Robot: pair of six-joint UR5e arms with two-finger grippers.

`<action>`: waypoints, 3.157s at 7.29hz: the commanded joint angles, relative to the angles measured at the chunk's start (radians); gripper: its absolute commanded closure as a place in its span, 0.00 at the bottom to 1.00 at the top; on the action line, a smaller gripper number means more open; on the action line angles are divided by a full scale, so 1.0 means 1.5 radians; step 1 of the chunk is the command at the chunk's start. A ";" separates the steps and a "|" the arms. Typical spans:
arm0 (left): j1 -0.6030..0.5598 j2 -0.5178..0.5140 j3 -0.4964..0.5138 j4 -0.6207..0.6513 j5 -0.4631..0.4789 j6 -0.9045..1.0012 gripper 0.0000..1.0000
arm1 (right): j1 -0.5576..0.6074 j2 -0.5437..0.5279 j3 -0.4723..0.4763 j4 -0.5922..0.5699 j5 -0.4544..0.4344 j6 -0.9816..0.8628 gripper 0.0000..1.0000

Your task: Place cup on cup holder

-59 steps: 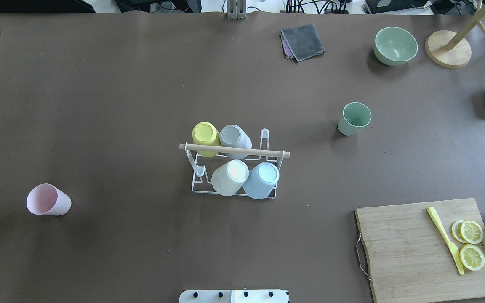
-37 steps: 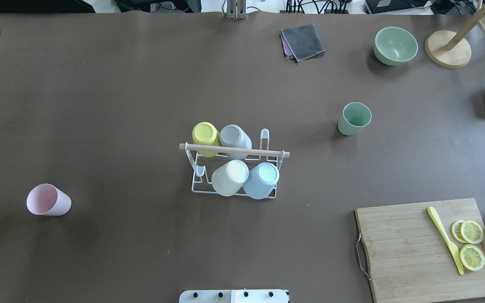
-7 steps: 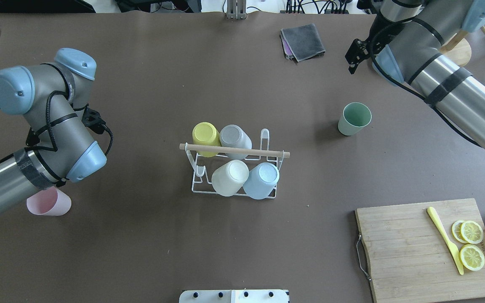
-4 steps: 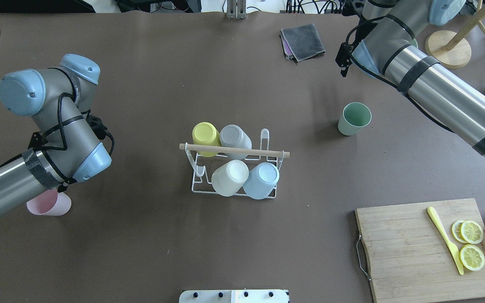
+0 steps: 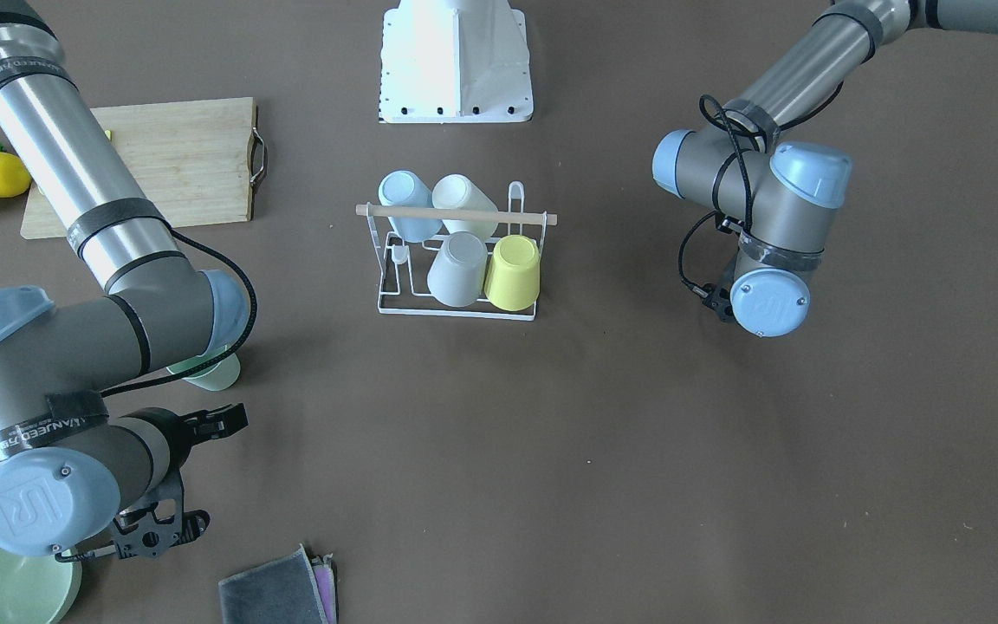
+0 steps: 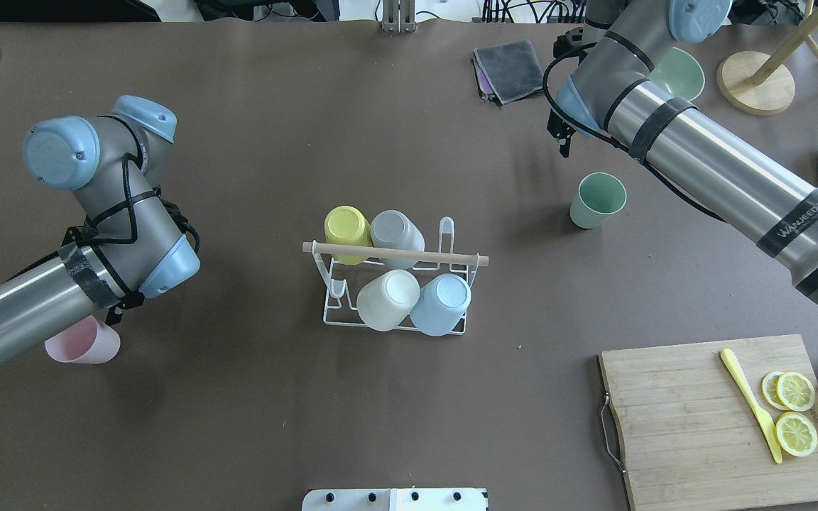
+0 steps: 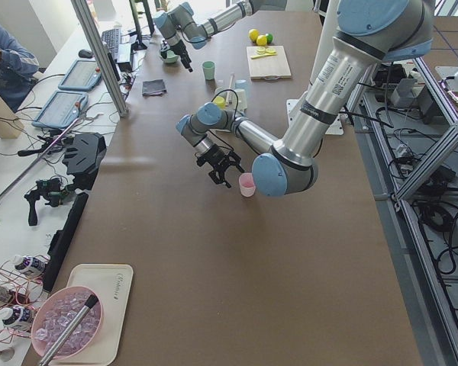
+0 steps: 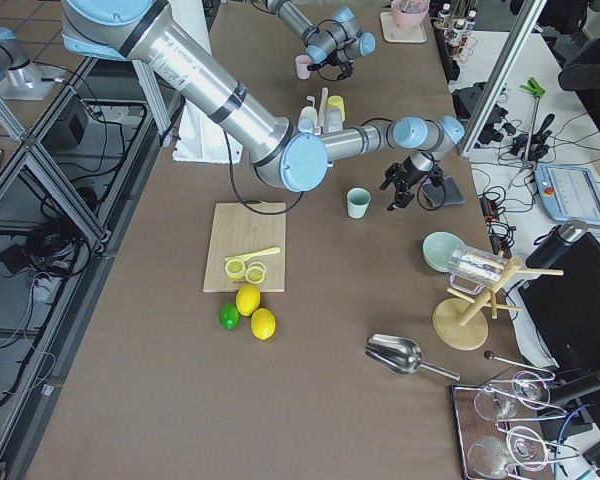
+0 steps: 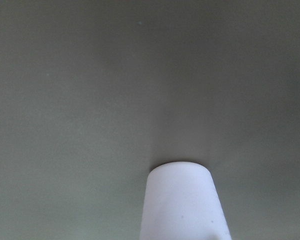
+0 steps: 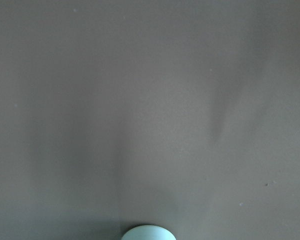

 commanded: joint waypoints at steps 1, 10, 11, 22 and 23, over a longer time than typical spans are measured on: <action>0.000 -0.003 0.023 0.024 -0.004 0.012 0.02 | -0.001 0.015 -0.039 -0.046 0.002 -0.053 0.00; 0.008 -0.003 0.082 0.109 -0.079 0.039 0.02 | -0.018 0.064 -0.195 -0.074 0.072 -0.090 0.00; 0.009 -0.002 0.082 0.117 -0.078 0.039 0.03 | -0.020 0.071 -0.204 -0.079 0.074 -0.090 0.00; 0.030 -0.001 0.081 0.157 -0.078 0.038 0.06 | -0.046 0.081 -0.236 -0.143 0.092 -0.093 0.06; 0.032 0.001 0.080 0.159 -0.078 0.038 0.06 | -0.046 0.081 -0.236 -0.143 0.091 -0.094 0.30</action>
